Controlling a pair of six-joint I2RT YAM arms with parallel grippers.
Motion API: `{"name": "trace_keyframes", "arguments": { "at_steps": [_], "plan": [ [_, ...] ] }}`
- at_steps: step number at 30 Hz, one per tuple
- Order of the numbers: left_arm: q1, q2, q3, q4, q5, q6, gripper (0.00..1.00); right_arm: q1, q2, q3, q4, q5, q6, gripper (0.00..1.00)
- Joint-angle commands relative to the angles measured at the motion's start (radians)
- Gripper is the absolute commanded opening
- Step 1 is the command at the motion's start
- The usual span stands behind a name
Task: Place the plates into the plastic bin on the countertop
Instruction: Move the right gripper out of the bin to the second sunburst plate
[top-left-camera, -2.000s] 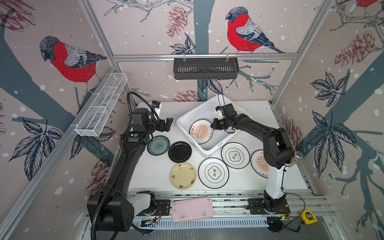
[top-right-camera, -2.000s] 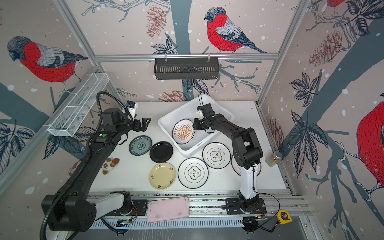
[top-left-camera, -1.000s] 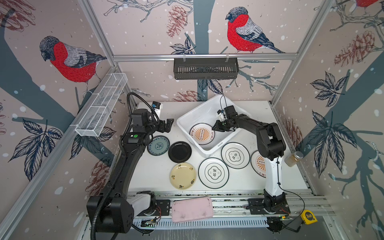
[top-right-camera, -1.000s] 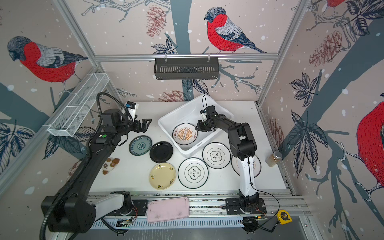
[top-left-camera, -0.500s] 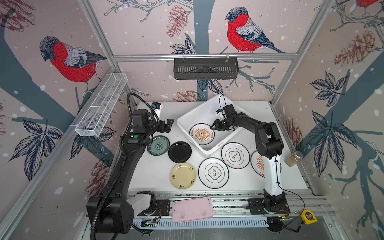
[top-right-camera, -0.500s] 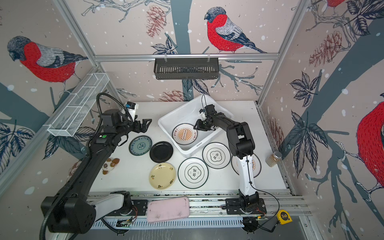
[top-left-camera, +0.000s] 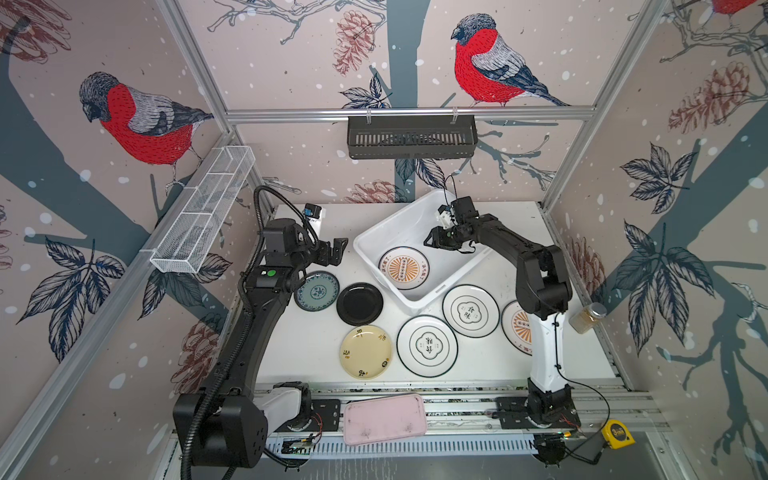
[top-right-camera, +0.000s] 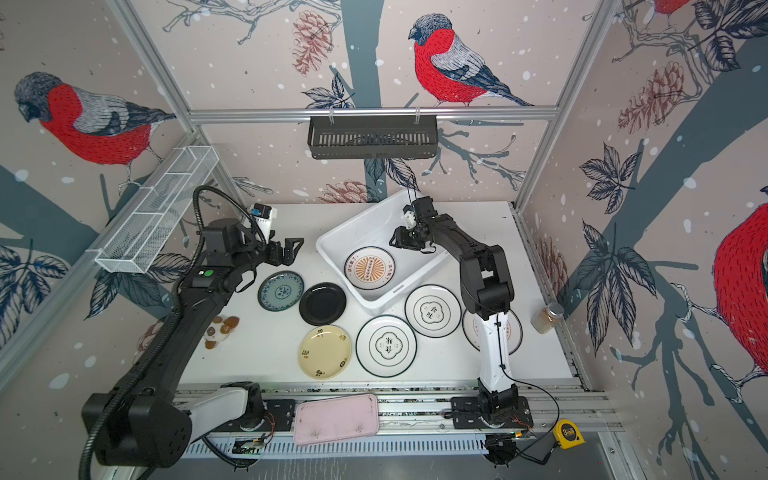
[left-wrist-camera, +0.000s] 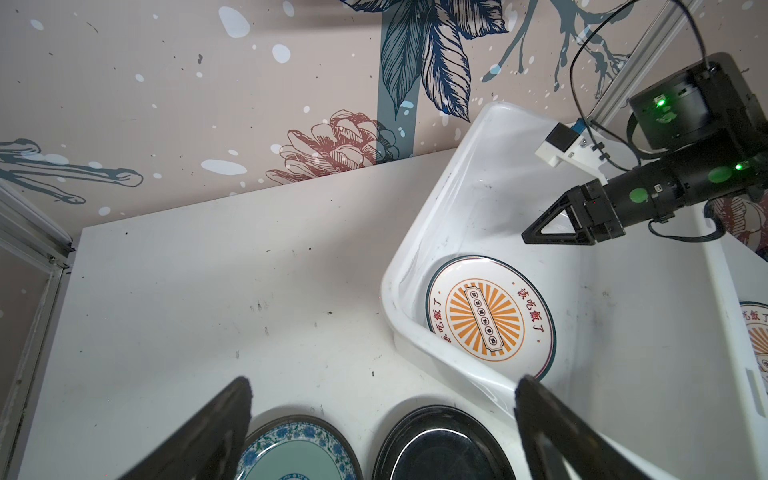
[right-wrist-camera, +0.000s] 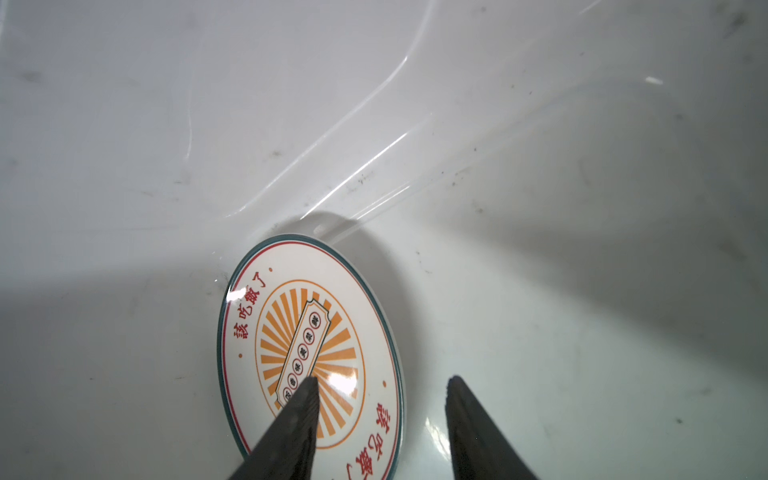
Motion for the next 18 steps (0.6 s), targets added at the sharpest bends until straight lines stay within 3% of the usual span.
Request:
{"name": "trace_keyframes", "arguments": {
  "at_steps": [1,6,9,18],
  "plan": [
    [-0.003,-0.007,0.005,0.022,0.006,0.003,0.98,-0.005,-0.055,0.019,-0.029,0.097,-0.006,0.52],
    [-0.001,-0.014,0.013,0.015,0.001,0.014,0.98,-0.003,-0.223,-0.012,-0.027,0.236,0.021,0.52],
    [-0.002,-0.018,0.02,0.008,-0.002,0.025,0.98,0.004,-0.383,-0.112,-0.02,0.364,0.071,0.54],
    [-0.001,-0.045,0.02,0.0,0.02,0.054,0.98,0.027,-0.98,-0.663,-0.055,0.712,0.334,0.56]
  ]
}}
